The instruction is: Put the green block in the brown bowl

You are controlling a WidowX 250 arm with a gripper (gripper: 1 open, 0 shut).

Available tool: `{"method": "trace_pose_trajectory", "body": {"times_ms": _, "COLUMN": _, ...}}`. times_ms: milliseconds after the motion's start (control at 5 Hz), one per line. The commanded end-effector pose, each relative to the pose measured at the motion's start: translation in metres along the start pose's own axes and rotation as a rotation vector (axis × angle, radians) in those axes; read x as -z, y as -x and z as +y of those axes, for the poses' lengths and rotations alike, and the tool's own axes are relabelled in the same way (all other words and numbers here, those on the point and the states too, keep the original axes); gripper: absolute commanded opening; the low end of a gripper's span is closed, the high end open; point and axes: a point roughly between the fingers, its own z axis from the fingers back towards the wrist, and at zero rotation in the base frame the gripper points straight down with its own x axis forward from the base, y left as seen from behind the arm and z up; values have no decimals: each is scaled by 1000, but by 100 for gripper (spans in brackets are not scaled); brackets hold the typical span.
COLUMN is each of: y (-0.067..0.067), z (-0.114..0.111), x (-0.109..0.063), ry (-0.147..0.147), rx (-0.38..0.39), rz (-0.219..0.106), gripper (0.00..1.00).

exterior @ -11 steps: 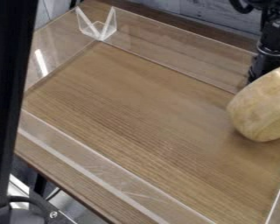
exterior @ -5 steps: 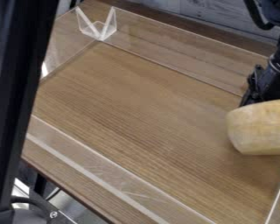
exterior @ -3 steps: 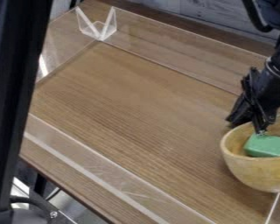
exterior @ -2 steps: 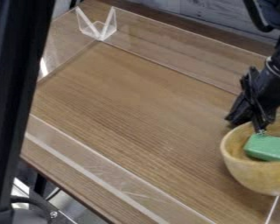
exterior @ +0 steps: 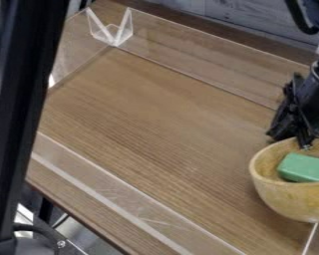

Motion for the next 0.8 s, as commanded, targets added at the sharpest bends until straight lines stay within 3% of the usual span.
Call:
{"method": "trace_pose_trajectory", "body": {"times_ms": 0, "y": 2, "z": 11, "x": -22, "ry": -28, "rx": -15, "rz": -92, "gripper": 0}}
{"method": "trace_pose_trajectory", "body": {"times_ms": 400, "y": 4, "z": 11, "x": -20, "ry": 24, "rx": -63, "rz": -152, "gripper": 0}}
{"method": "trace_pose_trajectory", "body": {"times_ms": 600, "y": 4, "z": 15, "x": -18, "ry": 57, "rx": -56, "rz": -152, "gripper": 0}}
